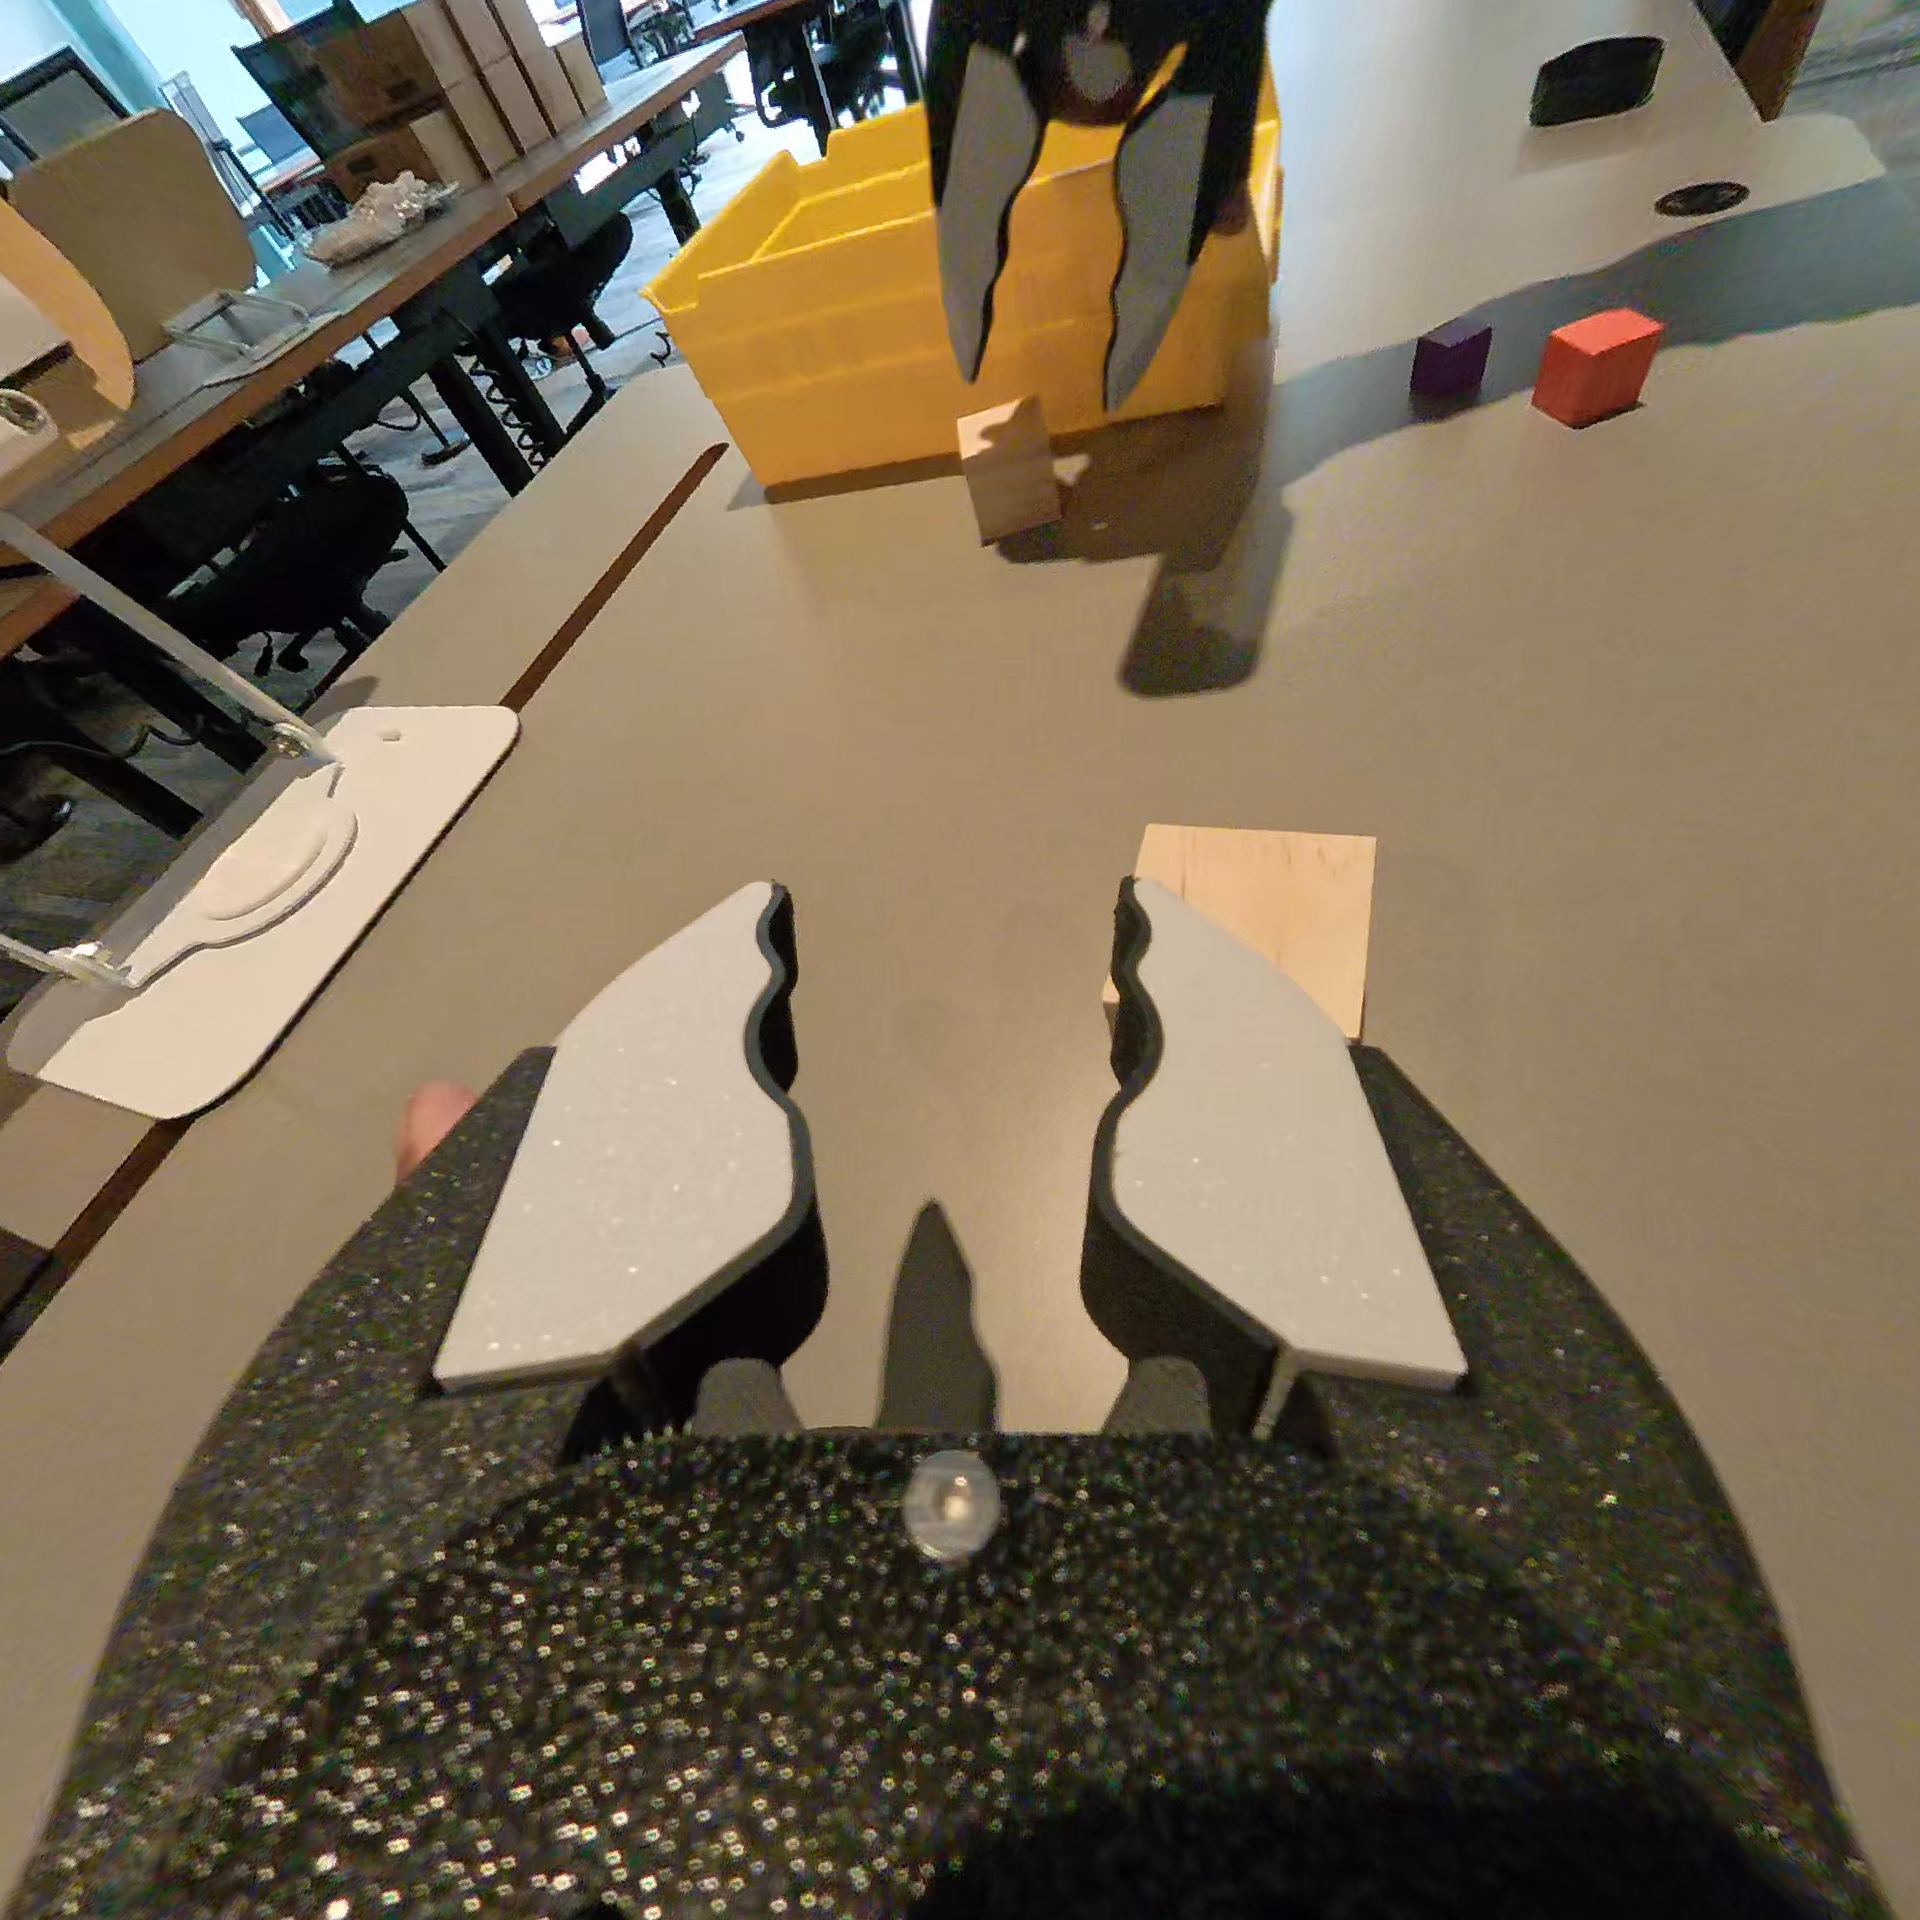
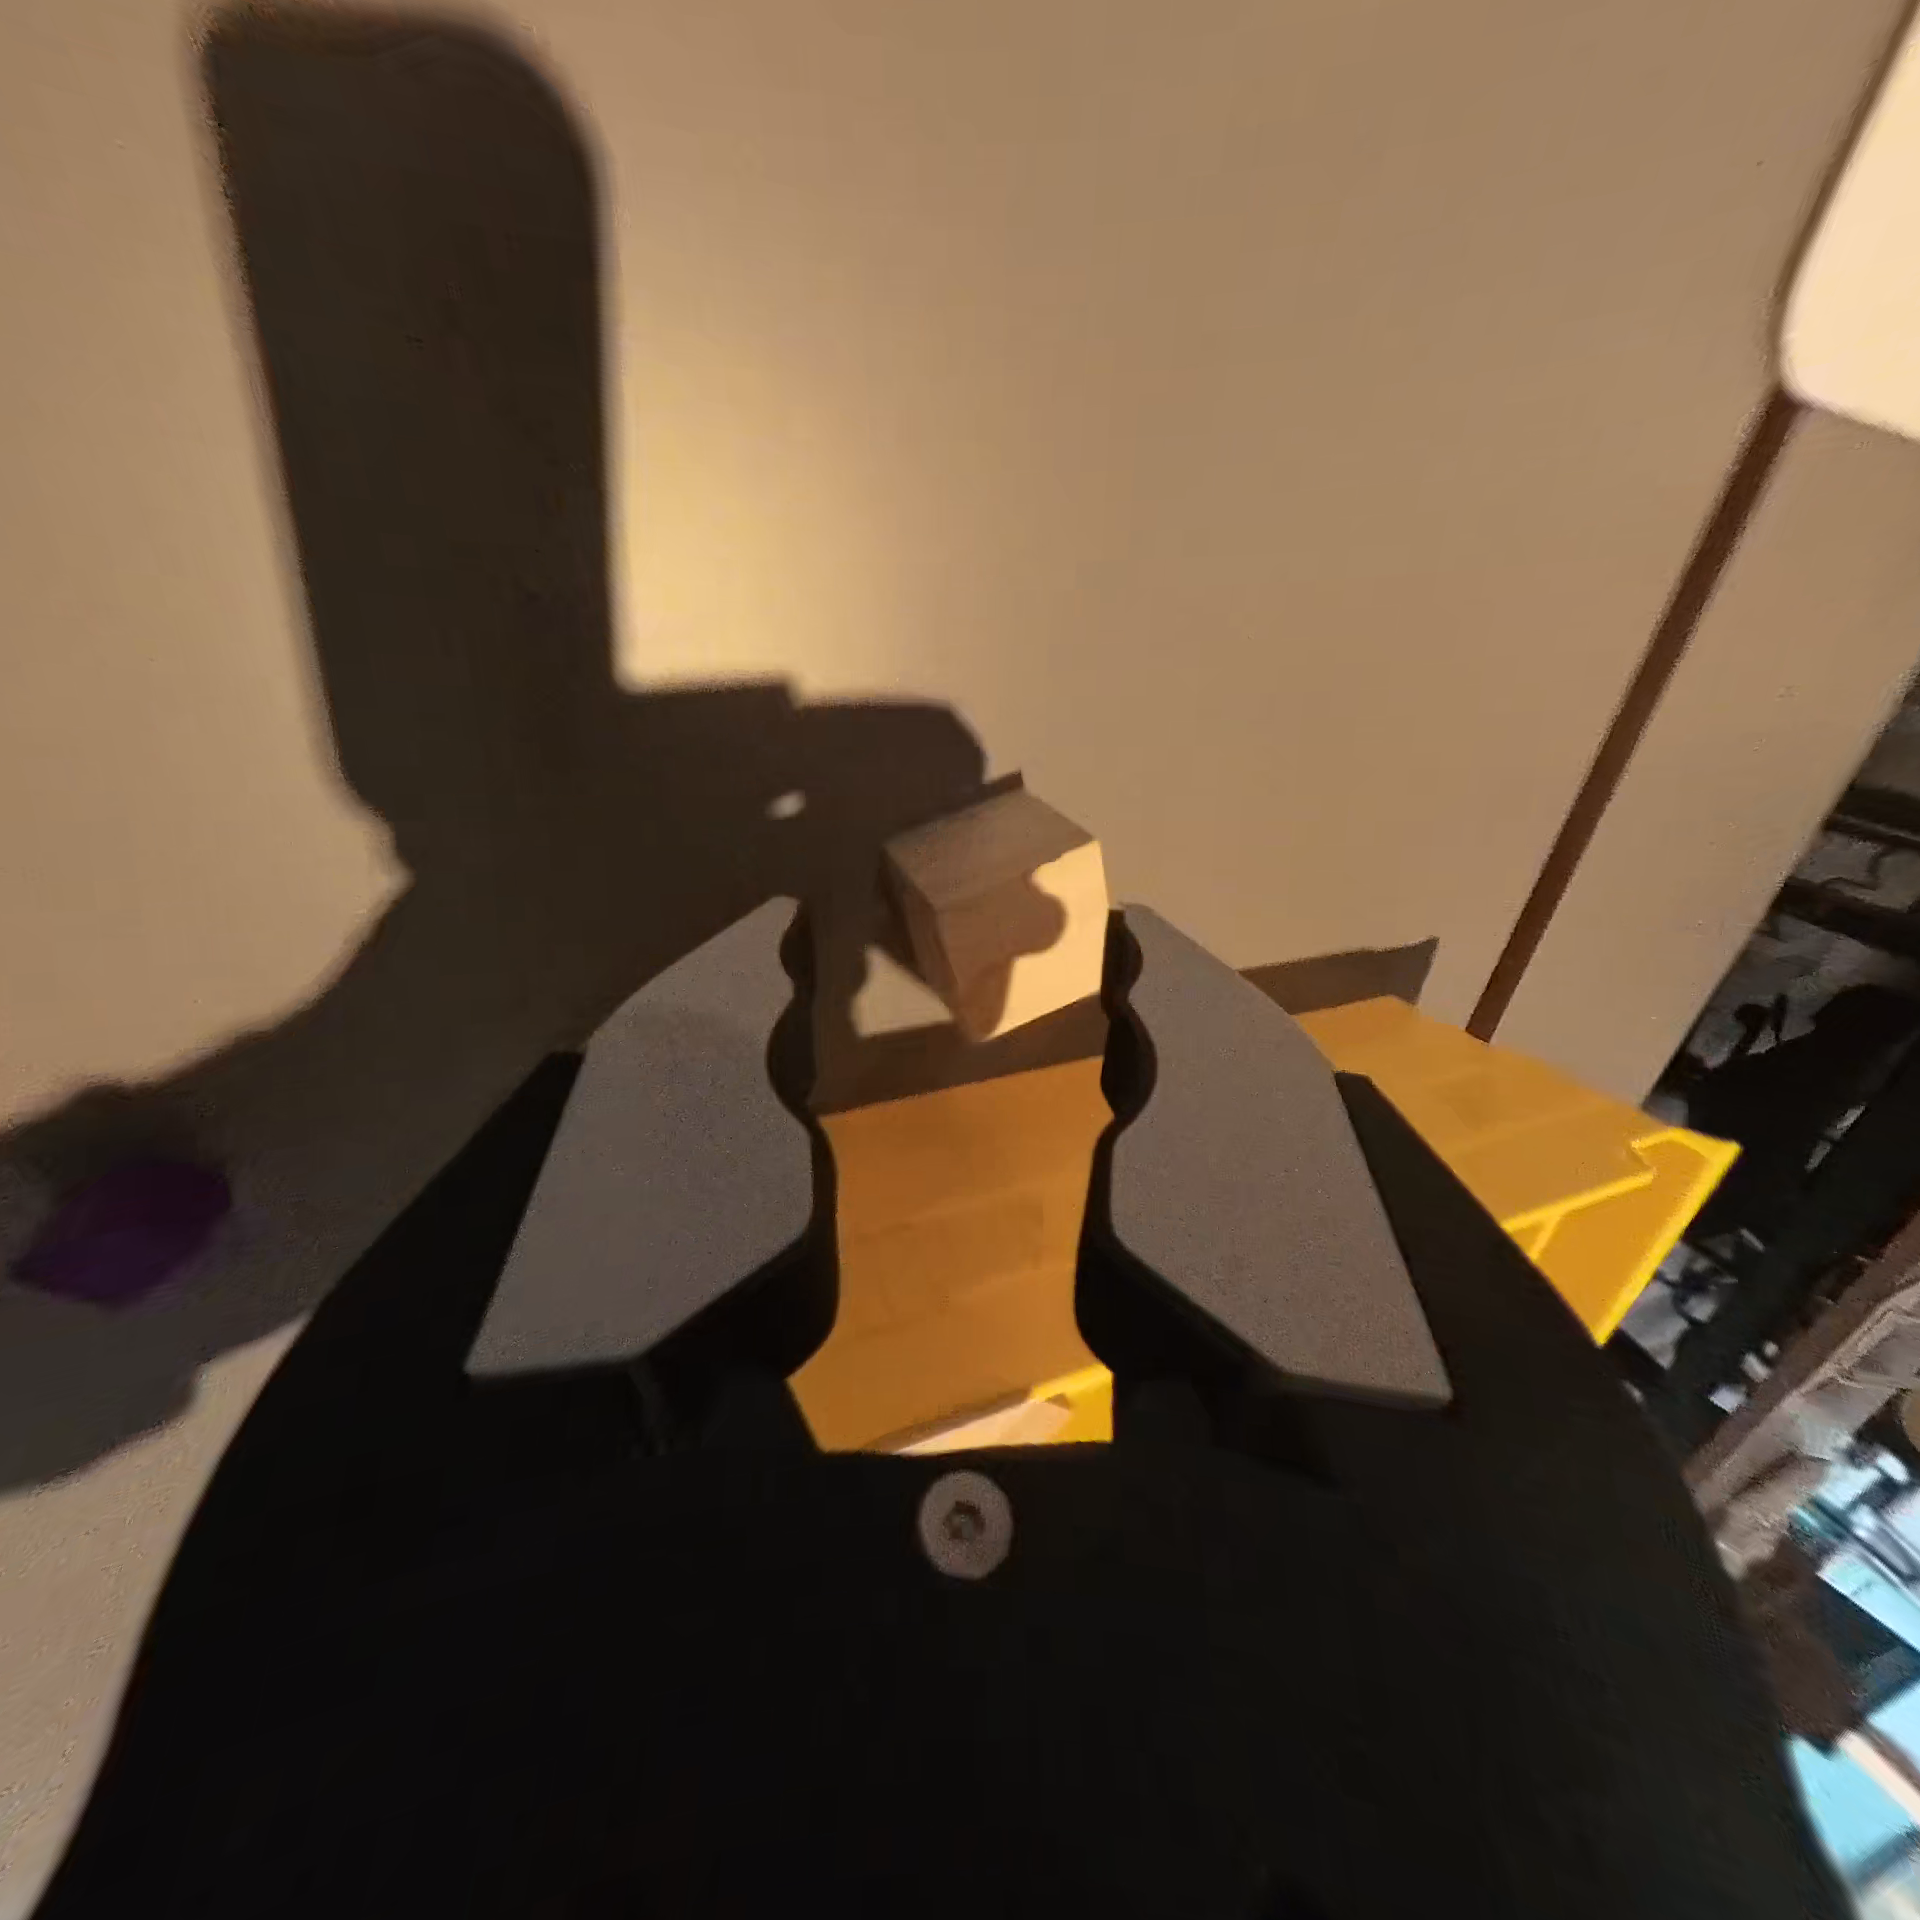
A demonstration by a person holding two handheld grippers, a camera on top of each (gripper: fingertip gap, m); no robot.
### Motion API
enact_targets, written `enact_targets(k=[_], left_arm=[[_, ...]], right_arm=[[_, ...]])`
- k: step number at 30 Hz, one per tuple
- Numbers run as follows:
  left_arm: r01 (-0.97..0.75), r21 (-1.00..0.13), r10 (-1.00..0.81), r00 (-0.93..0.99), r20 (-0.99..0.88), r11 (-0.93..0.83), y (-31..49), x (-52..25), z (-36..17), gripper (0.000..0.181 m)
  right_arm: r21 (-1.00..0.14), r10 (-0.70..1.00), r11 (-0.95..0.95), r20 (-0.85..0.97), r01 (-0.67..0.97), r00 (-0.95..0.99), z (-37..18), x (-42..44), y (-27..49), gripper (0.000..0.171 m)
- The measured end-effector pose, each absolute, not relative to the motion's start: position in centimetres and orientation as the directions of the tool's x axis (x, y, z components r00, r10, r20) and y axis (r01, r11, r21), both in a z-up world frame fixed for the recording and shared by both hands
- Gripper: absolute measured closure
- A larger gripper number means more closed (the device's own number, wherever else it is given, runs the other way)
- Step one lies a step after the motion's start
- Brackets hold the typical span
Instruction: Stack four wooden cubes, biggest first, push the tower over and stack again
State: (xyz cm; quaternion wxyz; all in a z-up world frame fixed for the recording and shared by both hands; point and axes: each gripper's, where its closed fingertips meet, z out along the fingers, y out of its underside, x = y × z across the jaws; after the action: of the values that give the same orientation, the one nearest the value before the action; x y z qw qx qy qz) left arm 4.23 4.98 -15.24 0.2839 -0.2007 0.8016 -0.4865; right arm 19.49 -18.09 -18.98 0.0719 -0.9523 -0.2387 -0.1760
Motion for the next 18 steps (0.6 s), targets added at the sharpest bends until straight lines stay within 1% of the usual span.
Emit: enact_targets(k=[2, 7, 9, 10, 11, 13, 15, 16, 18], left_arm=[[-0.046, -0.894, -0.599, -0.757, -0.260, 0.446, 5.1, 4.2, -15.2, 0.123], [-0.048, -0.887, -0.595, -0.759, -0.267, 0.459, 5.3, 4.2, -15.2, 0.123], [-0.045, -0.886, -0.593, -0.758, -0.270, 0.461, 5.3, 4.1, -15.1, 0.123], [-0.042, -0.886, -0.594, -0.757, -0.273, 0.462, 5.3, 4.1, -15.1, 0.123], [-0.040, -0.886, -0.595, -0.755, -0.275, 0.461, 5.3, 4.1, -15.0, 0.123], [-0.039, -0.888, -0.601, -0.750, -0.278, 0.459, 5.4, 4.2, -14.9, 0.123], [-0.041, -0.889, -0.608, -0.744, -0.277, 0.456, 5.5, 4.3, -14.8, 0.123], [-0.043, -0.890, -0.611, -0.743, -0.275, 0.454, 5.5, 4.3, -14.9, 0.123], [-0.051, -0.889, -0.615, -0.740, -0.272, 0.455, 5.6, 4.5, -15.1, 0.124]], right_arm=[[0.030, 0.468, -0.873, 0.328, 0.486, 0.821, -20.0, 20.9, -18.4, 0.117], [0.154, 0.513, -0.859, 0.253, 0.489, 0.820, -21.6, 22.6, -19.0, 0.116], [0.223, 0.532, -0.844, 0.229, 0.488, 0.815, -22.4, 22.9, -19.6, 0.116], [0.259, 0.540, -0.835, 0.224, 0.485, 0.811, -22.8, 23.2, -19.8, 0.117], [0.286, 0.547, -0.829, 0.233, 0.481, 0.804, -23.0, 23.5, -19.8, 0.121], [0.318, 0.543, -0.828, 0.253, 0.462, 0.800, -23.1, 24.0, -19.6, 0.123], [0.285, 0.509, -0.854, 0.291, 0.435, 0.810, -22.7, 23.8, -18.7, 0.124], [0.239, 0.485, -0.872, 0.306, 0.427, 0.819, -22.5, 23.4, -17.9, 0.124], [0.099, 0.428, -0.902, 0.347, 0.421, 0.835, -21.6, 21.8, -15.7, 0.124]])
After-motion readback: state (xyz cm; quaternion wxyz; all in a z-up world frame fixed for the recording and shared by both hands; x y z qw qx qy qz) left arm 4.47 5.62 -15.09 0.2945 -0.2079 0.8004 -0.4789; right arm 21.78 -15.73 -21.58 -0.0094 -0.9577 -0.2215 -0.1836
